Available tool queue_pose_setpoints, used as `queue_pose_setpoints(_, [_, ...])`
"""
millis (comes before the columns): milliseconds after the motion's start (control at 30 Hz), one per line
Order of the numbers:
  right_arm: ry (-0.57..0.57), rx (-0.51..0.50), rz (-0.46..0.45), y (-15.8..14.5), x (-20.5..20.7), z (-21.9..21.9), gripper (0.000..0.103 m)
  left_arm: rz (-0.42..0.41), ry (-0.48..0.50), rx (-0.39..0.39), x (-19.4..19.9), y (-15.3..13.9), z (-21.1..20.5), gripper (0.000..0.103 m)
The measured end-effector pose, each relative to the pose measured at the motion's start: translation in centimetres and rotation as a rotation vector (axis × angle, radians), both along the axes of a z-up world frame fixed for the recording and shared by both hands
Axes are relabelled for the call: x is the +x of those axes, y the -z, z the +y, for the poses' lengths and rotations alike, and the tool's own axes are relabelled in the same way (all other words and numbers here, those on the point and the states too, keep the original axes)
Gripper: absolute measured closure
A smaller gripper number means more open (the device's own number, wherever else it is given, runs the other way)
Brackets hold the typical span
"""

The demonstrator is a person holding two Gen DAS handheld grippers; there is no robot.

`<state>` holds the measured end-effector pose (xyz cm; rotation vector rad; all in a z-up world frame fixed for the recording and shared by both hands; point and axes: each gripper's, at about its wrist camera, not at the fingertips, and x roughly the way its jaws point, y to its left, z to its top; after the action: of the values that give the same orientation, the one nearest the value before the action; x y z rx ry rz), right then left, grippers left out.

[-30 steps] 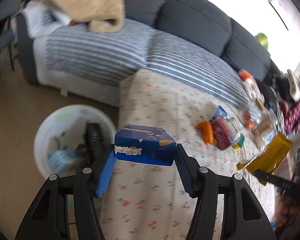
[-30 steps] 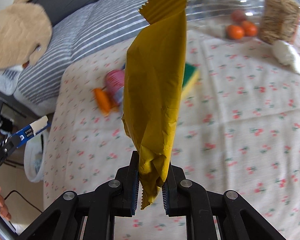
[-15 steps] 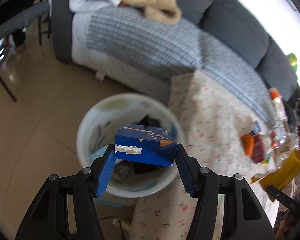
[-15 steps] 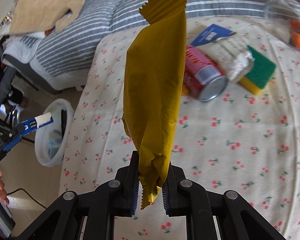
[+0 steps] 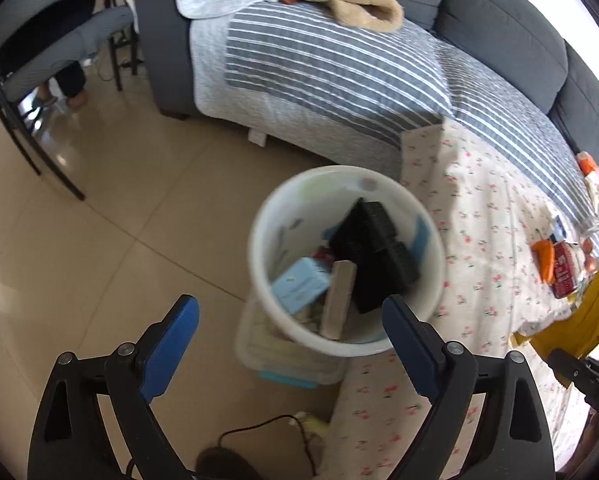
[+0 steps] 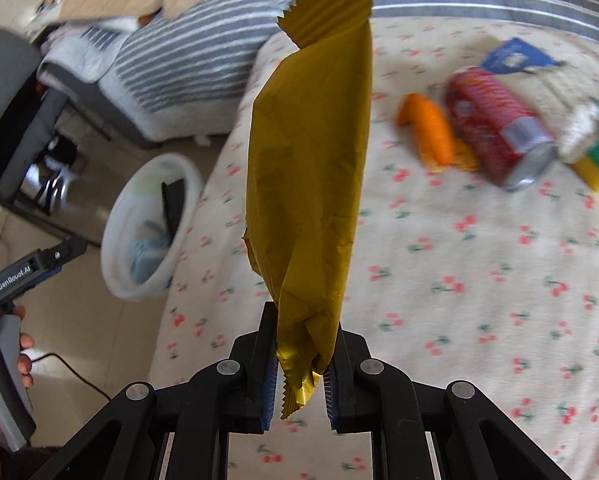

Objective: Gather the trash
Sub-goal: 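Carry the blue box and yellow packet over the white bin with both grippers, then open both grippers to drop the blue box and yellow packet into the bin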

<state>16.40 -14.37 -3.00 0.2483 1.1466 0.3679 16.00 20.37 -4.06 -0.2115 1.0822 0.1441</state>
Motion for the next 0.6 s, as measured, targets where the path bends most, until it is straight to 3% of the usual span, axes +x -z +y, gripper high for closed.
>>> queue_pose_setpoints(400, [-0.179, 0.113, 0.060, 2.4, 4.2, 12.7, 0.086, 0.002, -0.091, -0.052, -1.5, 0.5, 6.6, 0.009])
queue_pose_setpoints(600, [-0.203, 0.081, 0.095, 3.9, 6.2, 16.7, 0.084, 0.000, -0.132, -0.098, -1.5, 0.6, 8.4, 0.009])
